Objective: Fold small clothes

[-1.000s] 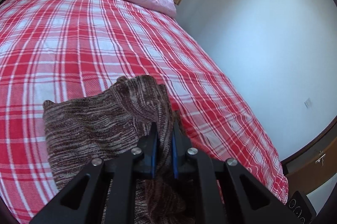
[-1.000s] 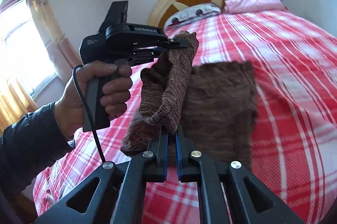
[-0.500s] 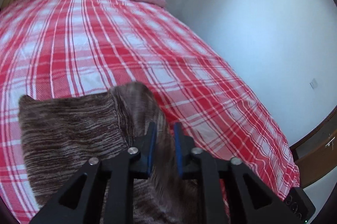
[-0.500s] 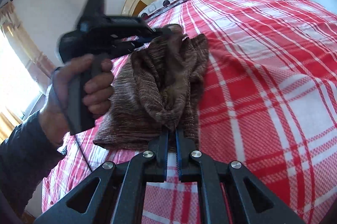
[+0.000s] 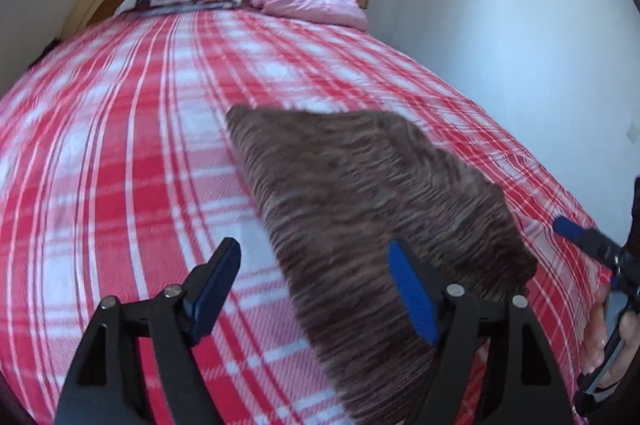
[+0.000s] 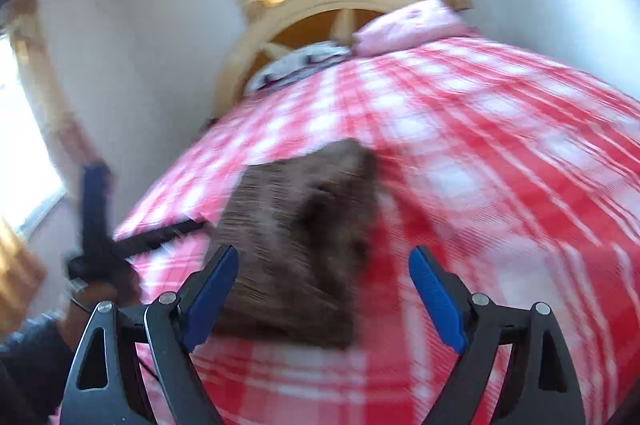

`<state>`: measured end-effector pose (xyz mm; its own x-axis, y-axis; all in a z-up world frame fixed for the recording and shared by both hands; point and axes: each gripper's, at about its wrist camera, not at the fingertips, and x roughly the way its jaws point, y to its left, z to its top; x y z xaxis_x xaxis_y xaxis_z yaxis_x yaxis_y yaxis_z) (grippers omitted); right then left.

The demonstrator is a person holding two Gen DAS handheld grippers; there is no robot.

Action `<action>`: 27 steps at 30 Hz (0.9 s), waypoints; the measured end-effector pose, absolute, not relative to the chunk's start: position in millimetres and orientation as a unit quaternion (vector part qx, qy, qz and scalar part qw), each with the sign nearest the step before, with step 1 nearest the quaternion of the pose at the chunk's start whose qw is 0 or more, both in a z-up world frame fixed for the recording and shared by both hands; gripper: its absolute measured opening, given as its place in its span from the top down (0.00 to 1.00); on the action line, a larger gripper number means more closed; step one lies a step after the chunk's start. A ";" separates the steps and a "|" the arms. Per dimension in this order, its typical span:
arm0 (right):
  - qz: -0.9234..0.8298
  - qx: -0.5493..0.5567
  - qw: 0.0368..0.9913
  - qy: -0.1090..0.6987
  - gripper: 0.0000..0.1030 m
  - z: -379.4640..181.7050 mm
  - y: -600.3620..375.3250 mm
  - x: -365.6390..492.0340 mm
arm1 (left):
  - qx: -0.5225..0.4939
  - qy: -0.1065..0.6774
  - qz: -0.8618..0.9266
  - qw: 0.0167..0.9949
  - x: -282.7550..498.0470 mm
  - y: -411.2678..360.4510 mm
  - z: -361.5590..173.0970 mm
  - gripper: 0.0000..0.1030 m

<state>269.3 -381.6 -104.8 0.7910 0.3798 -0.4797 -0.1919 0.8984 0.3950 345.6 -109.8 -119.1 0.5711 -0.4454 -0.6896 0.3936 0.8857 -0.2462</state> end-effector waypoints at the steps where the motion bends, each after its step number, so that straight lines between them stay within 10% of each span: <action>1: 0.159 0.162 0.927 0.299 0.15 -102.8 -373.8 281.4 | -0.041 0.405 -0.238 0.882 344.7 -108.4 -125.5 0.24; 3: 0.167 0.163 0.917 0.322 0.19 -104.2 -361.0 307.3 | -0.044 0.409 -0.240 0.879 340.7 -109.6 -133.2 0.24; 6: 0.161 0.162 0.901 0.369 0.90 -118.6 -350.4 342.7 | -0.024 0.398 -0.244 0.884 332.5 -117.1 -139.0 0.20; 7: 0.154 0.164 0.897 0.381 0.94 -125.3 -352.3 349.1 | -0.015 0.394 -0.245 0.886 330.0 -120.3 -138.7 0.17; 10: 0.106 0.144 0.898 0.402 0.96 -142.8 -361.6 346.9 | 0.017 0.381 -0.255 0.889 319.4 -126.2 -141.4 0.01; 27: 0.194 0.097 0.897 0.386 0.93 -94.6 -315.2 417.0 | 0.060 0.424 -0.248 0.869 323.7 -137.9 -159.3 0.00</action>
